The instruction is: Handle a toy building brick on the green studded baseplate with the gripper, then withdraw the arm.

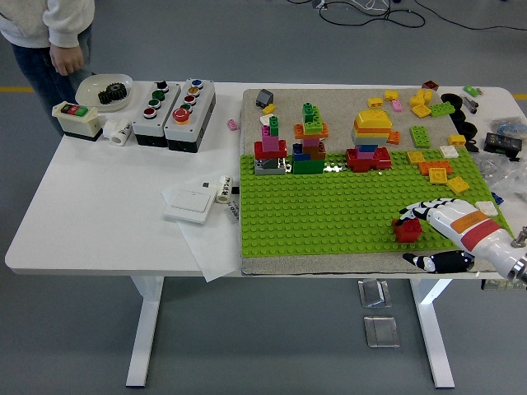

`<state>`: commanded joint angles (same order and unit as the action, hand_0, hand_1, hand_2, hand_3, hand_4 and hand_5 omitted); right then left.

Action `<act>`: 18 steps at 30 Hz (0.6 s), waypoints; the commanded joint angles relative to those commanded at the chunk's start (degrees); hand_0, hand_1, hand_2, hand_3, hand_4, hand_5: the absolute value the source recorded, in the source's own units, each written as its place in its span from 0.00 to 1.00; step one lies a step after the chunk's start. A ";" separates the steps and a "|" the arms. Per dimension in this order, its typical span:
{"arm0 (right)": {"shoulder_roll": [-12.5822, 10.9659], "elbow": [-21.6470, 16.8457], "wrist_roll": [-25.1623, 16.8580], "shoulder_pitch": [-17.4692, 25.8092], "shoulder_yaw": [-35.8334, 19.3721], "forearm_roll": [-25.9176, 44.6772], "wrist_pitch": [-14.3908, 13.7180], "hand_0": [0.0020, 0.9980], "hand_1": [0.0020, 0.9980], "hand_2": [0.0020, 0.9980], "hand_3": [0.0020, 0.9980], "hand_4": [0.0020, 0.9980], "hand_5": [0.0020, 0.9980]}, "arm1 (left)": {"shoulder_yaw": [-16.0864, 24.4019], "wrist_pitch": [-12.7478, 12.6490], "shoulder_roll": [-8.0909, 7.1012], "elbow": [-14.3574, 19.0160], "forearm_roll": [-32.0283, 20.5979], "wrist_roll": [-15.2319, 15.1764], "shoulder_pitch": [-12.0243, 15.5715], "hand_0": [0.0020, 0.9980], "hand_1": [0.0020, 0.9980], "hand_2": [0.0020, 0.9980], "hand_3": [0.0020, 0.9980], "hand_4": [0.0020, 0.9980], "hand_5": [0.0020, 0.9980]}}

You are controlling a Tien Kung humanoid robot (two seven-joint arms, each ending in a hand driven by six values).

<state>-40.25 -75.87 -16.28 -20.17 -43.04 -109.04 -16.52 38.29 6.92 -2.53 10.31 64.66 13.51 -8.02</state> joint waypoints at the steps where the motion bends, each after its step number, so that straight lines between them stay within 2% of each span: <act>1: 0.00 0.03 0.01 0.05 0.02 -0.07 0.03 0.71 0.68 0.74 0.65 0.78 0.33 | 0.02 0.01 0.00 0.00 0.04 0.00 0.03 0.80 0.68 0.59 0.53 0.53 0.50; 18: 0.18 1.19 0.15 0.17 0.45 -0.15 0.36 0.70 0.67 0.73 0.63 0.76 0.35 | 0.09 0.14 -0.05 0.00 0.51 0.04 0.27 0.80 0.68 0.59 0.53 0.53 0.50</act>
<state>-40.06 -74.68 -16.14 -20.00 -42.60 -109.19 -16.16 38.38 7.06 -2.58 10.31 65.18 13.55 -7.76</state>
